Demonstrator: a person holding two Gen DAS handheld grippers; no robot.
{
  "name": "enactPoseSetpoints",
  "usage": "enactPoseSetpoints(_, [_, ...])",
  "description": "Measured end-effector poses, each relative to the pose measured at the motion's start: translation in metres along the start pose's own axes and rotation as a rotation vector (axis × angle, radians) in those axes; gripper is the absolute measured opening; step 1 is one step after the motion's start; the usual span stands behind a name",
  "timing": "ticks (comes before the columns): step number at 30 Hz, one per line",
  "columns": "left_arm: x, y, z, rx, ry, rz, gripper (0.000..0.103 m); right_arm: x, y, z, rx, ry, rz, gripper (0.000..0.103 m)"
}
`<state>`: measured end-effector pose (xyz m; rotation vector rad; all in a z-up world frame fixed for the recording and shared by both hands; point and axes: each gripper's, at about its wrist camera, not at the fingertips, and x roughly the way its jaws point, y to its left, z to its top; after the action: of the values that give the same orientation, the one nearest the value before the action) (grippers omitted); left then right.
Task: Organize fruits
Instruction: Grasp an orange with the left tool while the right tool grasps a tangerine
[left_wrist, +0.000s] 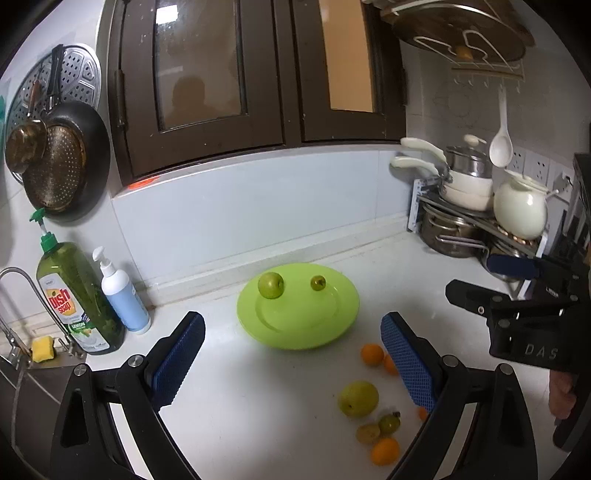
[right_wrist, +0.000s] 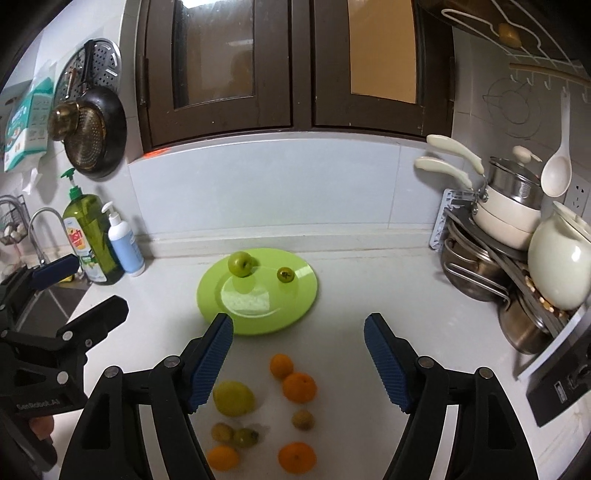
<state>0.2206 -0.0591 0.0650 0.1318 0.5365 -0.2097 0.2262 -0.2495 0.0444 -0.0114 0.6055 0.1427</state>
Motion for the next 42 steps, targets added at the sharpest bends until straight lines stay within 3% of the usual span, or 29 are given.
enactPoseSetpoints(17, [0.006, -0.036, -0.059, 0.045, 0.118, -0.030, 0.097, 0.003, -0.010, -0.060, -0.058, 0.095, 0.008, 0.074])
enactPoseSetpoints(28, [0.021, -0.062, -0.100, 0.093, 0.238, -0.090, 0.096, 0.031, -0.018, -0.113, -0.055, 0.268, 0.050, 0.074])
enactPoseSetpoints(36, [0.041, -0.072, -0.121, 0.106, 0.330, -0.101, 0.082, 0.041, -0.018, -0.135, -0.108, 0.297, 0.048, 0.074])
enactPoseSetpoints(42, [0.050, -0.077, -0.130, 0.116, 0.370, -0.135, 0.068, 0.050, -0.018, -0.141, -0.109, 0.321, 0.095, 0.070])
